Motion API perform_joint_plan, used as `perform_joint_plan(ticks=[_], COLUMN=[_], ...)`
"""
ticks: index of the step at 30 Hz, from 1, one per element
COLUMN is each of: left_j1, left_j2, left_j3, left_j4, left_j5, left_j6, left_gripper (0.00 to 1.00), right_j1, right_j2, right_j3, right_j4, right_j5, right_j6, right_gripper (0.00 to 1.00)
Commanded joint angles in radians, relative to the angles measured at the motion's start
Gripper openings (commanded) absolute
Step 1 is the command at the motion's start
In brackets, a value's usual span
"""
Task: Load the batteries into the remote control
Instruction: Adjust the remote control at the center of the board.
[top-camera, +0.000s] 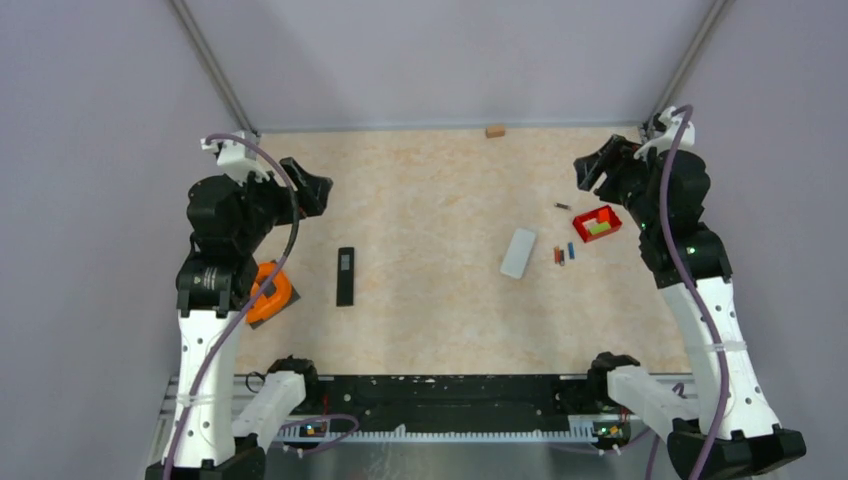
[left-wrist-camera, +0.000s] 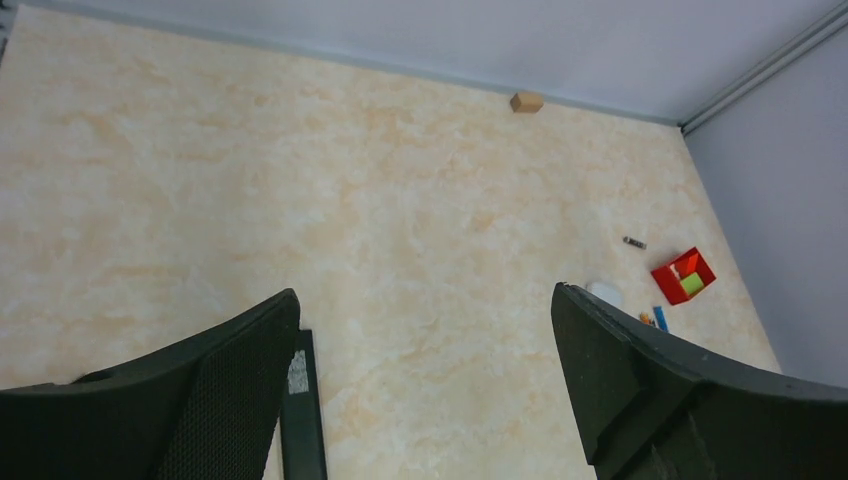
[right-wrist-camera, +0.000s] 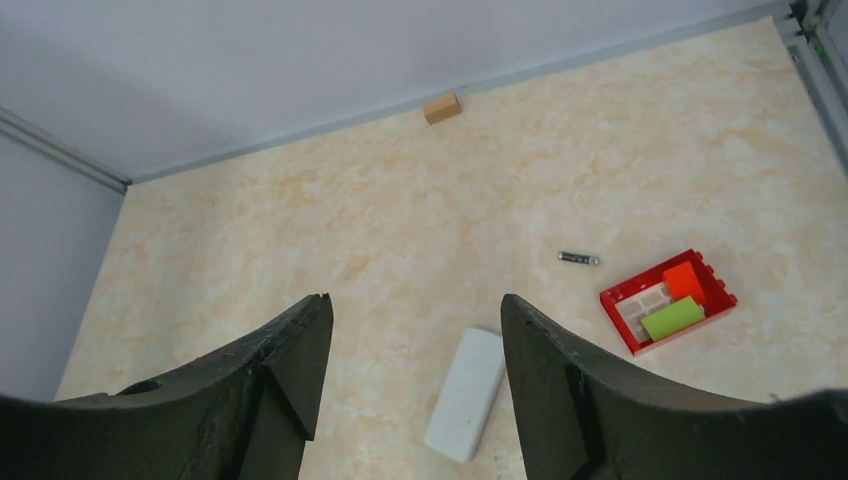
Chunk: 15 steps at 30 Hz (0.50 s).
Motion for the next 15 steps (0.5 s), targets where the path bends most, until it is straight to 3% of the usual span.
perform_joint_plan(ticks=[1, 5, 9, 12, 15], left_j1=[0.005, 0.005, 0.004, 0.005, 0.005], left_j2=[-0.009, -0.002, 0.004, 0.03, 0.061], left_j3=[-0.07, -0.209, -0.447, -0.544, -0.572], left_j4=[0.045, 0.108, 0.401, 0.469, 0.394], left_j5=[0.012, 0.073, 0.208, 0.153, 0.05], left_j6=[-0.038, -0.114, -0.222, -0.283, -0.288], left_gripper=[0.99, 0.99, 0.99, 0.99, 0.99], right_j1=[-0.008, -0.009, -0.009, -0.009, -0.009], right_j2=[-0.09, -0.144, -0.129, -0.105, -0.087], right_j3=[-0.147, -0.286, -0.355, -0.381, -0.406], right_j4=[0.215, 0.353, 0.388, 0.381, 0.384], right_j5=[0.009, -0.087, -0.166, -0.182, -0.203], right_j6=[0.029, 0.048, 0.084, 0.103, 0.116], right_gripper=[0.67, 0.69, 0.7, 0.7, 0.7])
